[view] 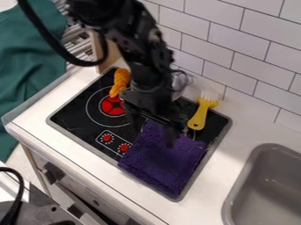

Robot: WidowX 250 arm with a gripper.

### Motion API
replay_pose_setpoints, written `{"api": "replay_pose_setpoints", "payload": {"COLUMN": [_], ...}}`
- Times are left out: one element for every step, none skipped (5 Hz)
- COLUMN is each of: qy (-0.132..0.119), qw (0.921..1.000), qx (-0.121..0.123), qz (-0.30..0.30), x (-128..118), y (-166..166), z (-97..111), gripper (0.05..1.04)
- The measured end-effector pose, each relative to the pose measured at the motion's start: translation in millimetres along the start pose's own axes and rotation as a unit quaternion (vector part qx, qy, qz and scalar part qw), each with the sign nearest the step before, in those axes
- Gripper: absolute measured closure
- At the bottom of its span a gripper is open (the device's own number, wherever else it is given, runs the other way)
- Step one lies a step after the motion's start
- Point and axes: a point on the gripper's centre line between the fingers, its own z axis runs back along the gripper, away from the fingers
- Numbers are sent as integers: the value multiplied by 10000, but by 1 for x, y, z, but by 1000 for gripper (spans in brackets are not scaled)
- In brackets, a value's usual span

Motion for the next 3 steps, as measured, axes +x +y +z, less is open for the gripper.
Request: {"api": "replay_pose_setpoints", "payload": {"qy": [205,327,406], "qw": [9997,9988,9976], "qx": [135,368,538], "qz": [-73,71,147], "x": [6,5,3], "y": [-11,-10,-4], "z": [-18,-31,-45], "gripper": [73,73,73]}}
